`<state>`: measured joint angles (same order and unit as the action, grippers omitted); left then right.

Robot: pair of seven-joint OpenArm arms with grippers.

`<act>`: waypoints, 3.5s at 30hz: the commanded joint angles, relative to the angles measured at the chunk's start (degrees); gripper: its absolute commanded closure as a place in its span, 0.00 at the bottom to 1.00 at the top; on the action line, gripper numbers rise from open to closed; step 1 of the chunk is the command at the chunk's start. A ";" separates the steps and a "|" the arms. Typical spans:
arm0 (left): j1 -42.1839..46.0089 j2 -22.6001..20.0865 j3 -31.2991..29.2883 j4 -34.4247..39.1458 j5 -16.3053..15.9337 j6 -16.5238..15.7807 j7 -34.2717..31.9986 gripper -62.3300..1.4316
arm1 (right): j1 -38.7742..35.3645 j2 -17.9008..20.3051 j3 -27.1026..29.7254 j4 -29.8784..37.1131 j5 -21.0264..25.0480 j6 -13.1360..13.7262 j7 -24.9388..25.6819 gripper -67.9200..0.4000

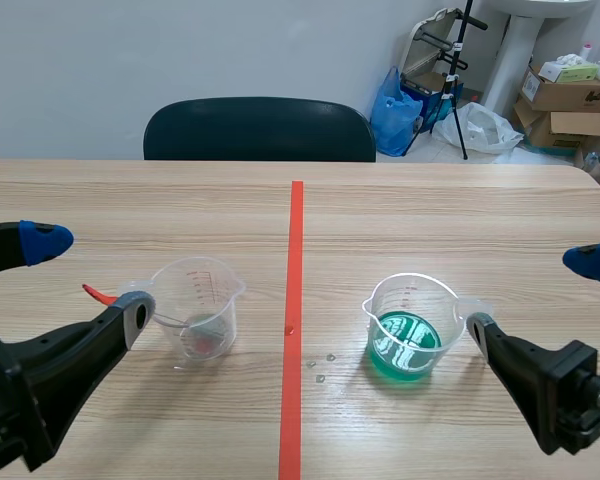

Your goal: Do the redox reaction experiment

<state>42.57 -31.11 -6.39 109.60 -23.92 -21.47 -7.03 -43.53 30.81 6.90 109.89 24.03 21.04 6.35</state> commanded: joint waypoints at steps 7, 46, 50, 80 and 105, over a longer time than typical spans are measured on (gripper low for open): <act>0.44 0.28 -0.37 0.70 -0.28 -0.13 -0.44 0.03 | 0.52 -0.02 0.17 0.61 -0.66 0.02 1.05 0.00; 0.59 0.26 -0.37 0.70 -0.31 -0.13 -0.81 0.03 | 0.68 0.00 0.04 0.63 -0.90 0.28 5.64 0.00; 0.59 0.26 -0.37 0.70 -0.31 -0.13 -0.79 0.03 | 1.25 -0.02 -0.94 0.63 -1.44 0.94 5.88 0.00; 26.23 0.68 -13.33 -0.35 8.15 7.26 -18.34 0.04 | 23.30 -0.02 -22.29 0.61 -11.63 0.92 8.15 0.00; 32.87 7.26 -20.52 -10.21 17.86 6.78 -34.16 0.04 | 44.06 -11.15 -52.43 -16.68 -23.61 0.83 8.63 0.00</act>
<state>75.37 -24.12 -26.96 98.35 -5.43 -14.79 -40.47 -0.51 20.10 -46.06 92.62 0.10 22.06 13.91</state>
